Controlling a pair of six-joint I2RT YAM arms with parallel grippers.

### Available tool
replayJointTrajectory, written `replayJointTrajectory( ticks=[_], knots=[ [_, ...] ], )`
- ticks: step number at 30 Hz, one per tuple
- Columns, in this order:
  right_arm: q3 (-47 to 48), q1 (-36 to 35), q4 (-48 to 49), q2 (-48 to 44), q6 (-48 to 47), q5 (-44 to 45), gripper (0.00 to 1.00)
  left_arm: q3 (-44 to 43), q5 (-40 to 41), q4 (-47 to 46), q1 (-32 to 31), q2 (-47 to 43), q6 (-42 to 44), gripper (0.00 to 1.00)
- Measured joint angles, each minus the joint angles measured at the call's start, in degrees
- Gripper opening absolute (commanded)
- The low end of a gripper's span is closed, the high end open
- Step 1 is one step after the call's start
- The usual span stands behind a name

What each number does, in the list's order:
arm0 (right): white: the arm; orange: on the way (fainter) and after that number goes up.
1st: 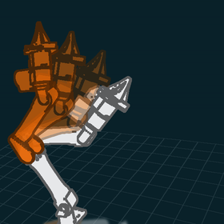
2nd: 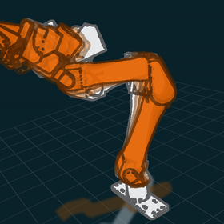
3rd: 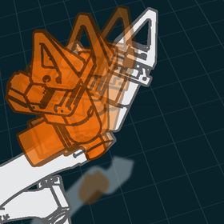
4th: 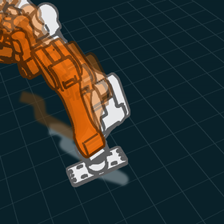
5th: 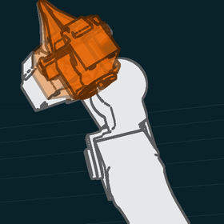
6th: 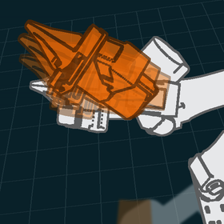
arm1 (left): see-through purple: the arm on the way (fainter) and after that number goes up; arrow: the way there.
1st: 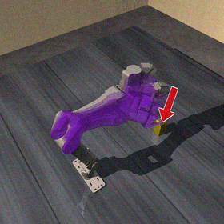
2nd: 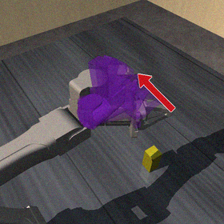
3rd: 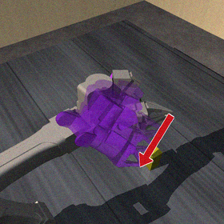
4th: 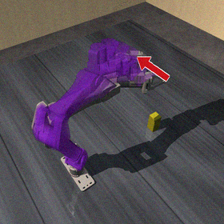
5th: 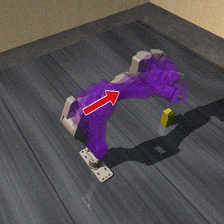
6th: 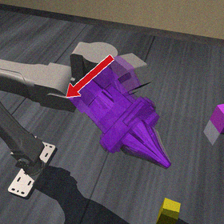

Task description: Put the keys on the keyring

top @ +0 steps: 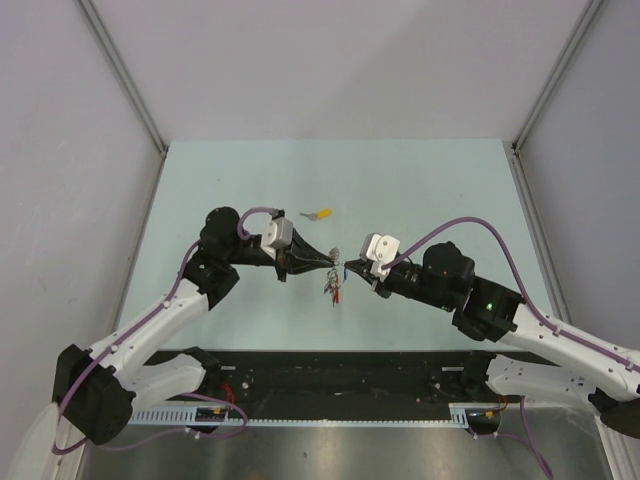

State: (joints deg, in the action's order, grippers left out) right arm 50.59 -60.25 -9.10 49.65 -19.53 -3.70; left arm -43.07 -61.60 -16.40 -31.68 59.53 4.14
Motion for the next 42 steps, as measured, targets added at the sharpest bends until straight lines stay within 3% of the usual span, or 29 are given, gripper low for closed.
replayJointTrajectory(
  ticks=[33, 42],
  knots=[
    [0.0, 0.1, 1.0, 0.4, 1.1, -0.5, 0.0, 0.2, -0.2, -1.3, -0.4, 0.0, -1.2, 0.0],
    [0.0, 3.1, 1.2, 0.4, 2.2, -5.1, 0.0, 0.2, -2.2, -2.8, -0.7, 0.4, -1.9, 0.0]
  ],
)
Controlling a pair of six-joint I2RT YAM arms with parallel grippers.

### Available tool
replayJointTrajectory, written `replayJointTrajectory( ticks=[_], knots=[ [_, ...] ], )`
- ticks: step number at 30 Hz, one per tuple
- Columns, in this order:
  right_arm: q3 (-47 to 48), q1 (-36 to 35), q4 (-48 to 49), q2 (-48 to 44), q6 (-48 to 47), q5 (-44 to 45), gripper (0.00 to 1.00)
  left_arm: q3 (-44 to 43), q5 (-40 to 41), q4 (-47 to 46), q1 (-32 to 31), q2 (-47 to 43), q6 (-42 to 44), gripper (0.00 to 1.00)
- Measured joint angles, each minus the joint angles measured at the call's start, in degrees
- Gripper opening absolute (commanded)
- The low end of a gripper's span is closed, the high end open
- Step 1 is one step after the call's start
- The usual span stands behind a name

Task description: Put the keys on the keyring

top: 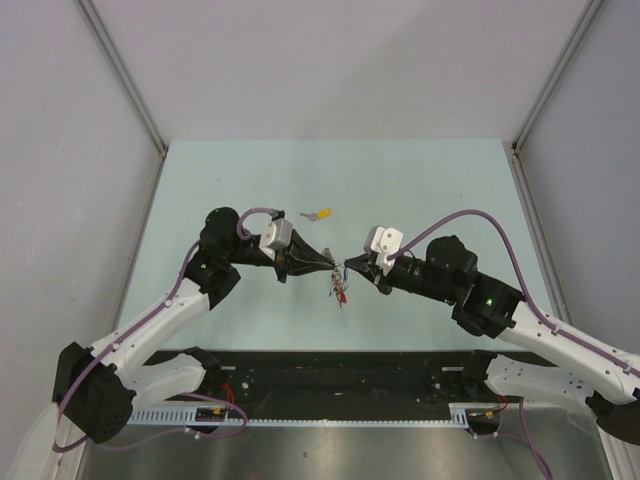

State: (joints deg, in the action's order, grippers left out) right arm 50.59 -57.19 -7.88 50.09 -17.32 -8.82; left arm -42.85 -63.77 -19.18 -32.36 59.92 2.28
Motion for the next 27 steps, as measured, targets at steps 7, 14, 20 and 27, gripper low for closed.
replayJointTrajectory(
  ticks=[7, 14, 20, 27],
  knots=[
    [0.0, 2.8, -0.2, -0.1, 1.0, -5.4, 0.0, 0.0, -2.1, -1.0, -0.2, 0.7, -0.6, 0.0],
    [0.0, 2.5, -0.2, -0.2, 1.0, -6.3, 0.0, 0.0, -2.3, -1.3, -0.4, 0.8, -0.8, 0.0],
    [0.0, -0.5, 0.3, -0.4, 0.6, -3.1, 0.0, 0.0, -1.0, -1.3, -1.3, 0.8, -1.7, 0.0],
    [0.0, -2.9, 0.5, -0.1, -0.4, 2.4, 0.0, 0.0, 0.2, -1.5, -1.3, 0.8, -2.6, 0.0]
  ],
)
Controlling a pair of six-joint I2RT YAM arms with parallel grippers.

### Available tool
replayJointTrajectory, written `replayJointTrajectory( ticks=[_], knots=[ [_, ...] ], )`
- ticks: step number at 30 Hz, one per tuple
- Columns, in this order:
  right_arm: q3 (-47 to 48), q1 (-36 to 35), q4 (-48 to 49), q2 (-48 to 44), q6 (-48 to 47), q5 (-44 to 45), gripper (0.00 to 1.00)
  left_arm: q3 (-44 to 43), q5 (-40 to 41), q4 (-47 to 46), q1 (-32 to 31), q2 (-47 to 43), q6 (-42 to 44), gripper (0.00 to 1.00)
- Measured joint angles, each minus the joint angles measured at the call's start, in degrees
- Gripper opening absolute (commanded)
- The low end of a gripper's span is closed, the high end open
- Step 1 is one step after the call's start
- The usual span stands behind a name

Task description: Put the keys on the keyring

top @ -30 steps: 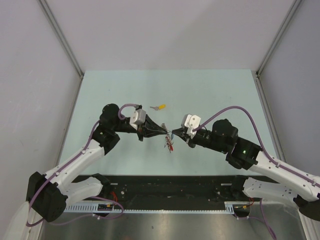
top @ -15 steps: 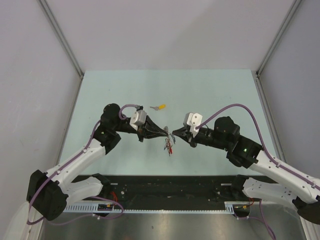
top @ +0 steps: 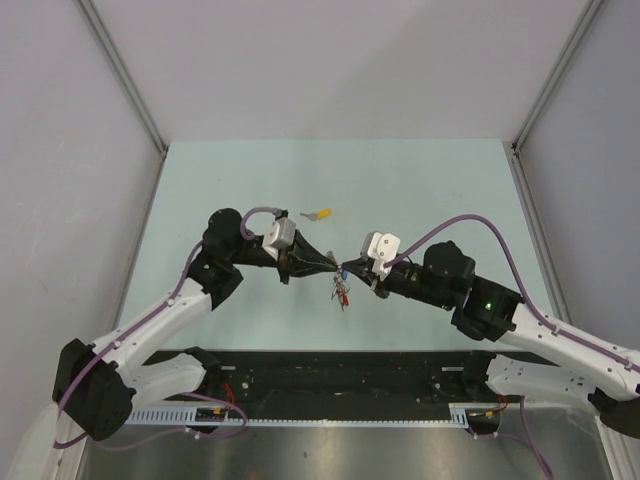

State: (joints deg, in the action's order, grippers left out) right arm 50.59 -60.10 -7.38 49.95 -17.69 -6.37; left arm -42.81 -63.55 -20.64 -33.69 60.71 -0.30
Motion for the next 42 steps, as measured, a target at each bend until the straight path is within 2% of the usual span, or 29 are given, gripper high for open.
replayJointTrajectory(
  ticks=[6, 13, 22, 30, 36, 42],
  knots=[
    [0.0, 1.0, 0.0, 0.1, 0.7, 0.8, 0.0, 1.2, 1.0, -2.9, 0.0, -0.1, -1.4, 0.0],
    [0.0, 4.2, -0.4, 0.1, 3.0, -2.3, 0.0, 2.6, 2.1, -7.8, 0.0, -0.6, -3.8, 0.0],
    [0.0, 11.4, -0.8, 0.0, 6.5, -5.9, 0.0, 4.2, 1.0, -12.9, -0.2, -1.4, -7.7, 0.0],
    [0.0, 11.7, -0.9, 1.0, 8.3, -8.1, 0.0, 4.6, 0.9, -16.9, -0.3, -2.2, -10.3, 0.0],
    [0.0, 12.0, -3.3, 3.6, 10.4, -4.2, 0.0, 4.7, 2.5, -11.1, -0.3, -4.6, -7.2, 0.0],
    [0.0, 13.5, -10.6, 8.8, 16.9, 4.1, 0.0, 4.7, 7.4, 2.0, -0.3, -10.8, -1.3, 0.0]
  ],
)
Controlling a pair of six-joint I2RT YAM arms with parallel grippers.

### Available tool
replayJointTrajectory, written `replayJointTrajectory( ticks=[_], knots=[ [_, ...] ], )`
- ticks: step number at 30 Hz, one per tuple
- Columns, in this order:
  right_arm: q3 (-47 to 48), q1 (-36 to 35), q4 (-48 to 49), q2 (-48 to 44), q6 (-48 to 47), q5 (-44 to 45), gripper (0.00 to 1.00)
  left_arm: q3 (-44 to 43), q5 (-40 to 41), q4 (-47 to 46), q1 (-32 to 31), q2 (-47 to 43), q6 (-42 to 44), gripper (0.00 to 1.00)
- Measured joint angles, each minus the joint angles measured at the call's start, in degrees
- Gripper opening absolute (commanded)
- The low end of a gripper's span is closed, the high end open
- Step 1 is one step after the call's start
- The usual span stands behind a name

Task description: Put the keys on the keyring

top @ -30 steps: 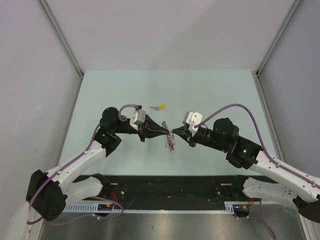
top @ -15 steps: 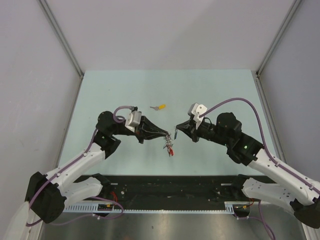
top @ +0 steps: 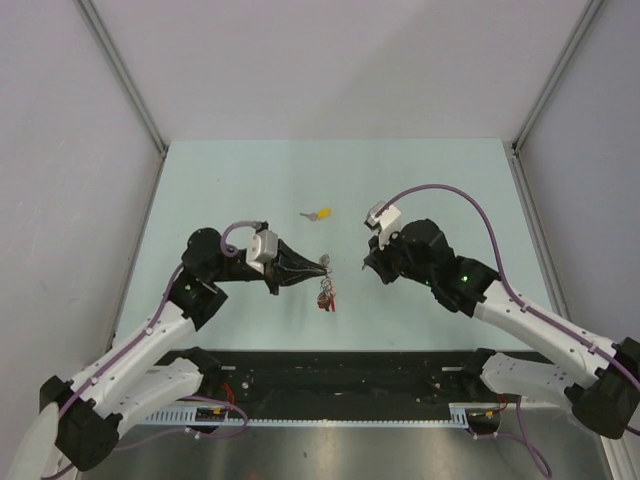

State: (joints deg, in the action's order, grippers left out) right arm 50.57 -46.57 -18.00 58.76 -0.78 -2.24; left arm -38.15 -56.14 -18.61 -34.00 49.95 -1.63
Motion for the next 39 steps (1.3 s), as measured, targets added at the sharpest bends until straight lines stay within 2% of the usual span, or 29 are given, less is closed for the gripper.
replayJointTrajectory(
  ticks=[6, 9, 13, 18, 20, 24, 25, 31, 33, 36, 39],
  knots=[
    [-0.2, 0.3, -8.2, 7.1, 7.7, 12.2, 0.0, 3.7, 8.7, 10.6, 0.0, -8.3, 1.6, 0.0],
    [-1.2, -0.3, -8.5, 11.1, 9.4, 17.2, 0.0, 7.3, 13.0, 14.2, 0.0, -12.1, 0.0, 0.0],
    [-3.0, -2.7, -6.3, 16.9, 10.3, 21.4, 0.0, 10.9, 16.4, 18.2, 0.0, -15.0, -1.6, 0.0],
    [-3.6, -6.5, -1.0, 24.4, 10.9, 21.7, 0.0, 11.2, 18.8, 20.5, 0.0, -16.4, -1.5, 0.0],
    [-3.6, -7.7, 0.9, 26.7, 11.6, 21.4, 0.03, 11.2, 19.6, 20.9, 0.0, -16.2, -1.6, 0.0],
    [-3.9, -9.3, 4.3, 29.9, 13.2, 20.1, 0.18, 11.2, 21.5, 21.8, 0.0, -14.6, -2.1, 0.0],
    [-4.2, -9.5, 5.3, 30.3, 13.7, 19.6, 0.25, 11.2, 22.0, 22.0, 0.0, -14.2, -2.2, 0.0],
    [-6.2, -9.5, 7.8, 29.0, 15.9, 17.8, 0.51, 11.4, 27.1, 22.1, 0.0, -9.3, -7.6, 0.0],
    [-7.6, -9.5, 7.7, 25.7, 16.4, 17.6, 0.55, 12.0, 29.0, 21.2, -0.2, -7.2, -10.1, 0.0],
    [-9.4, -9.0, 7.2, 17.7, 17.0, 17.7, 0.66, 11.8, 32.8, 21.0, -1.3, -2.3, -12.1, 0.0],
    [-10.6, -8.1, 7.0, 9.0, 17.4, 18.3, 0.7, 11.0, 35.4, 22.0, -2.5, 2.7, -12.9, 0.03]
  ],
)
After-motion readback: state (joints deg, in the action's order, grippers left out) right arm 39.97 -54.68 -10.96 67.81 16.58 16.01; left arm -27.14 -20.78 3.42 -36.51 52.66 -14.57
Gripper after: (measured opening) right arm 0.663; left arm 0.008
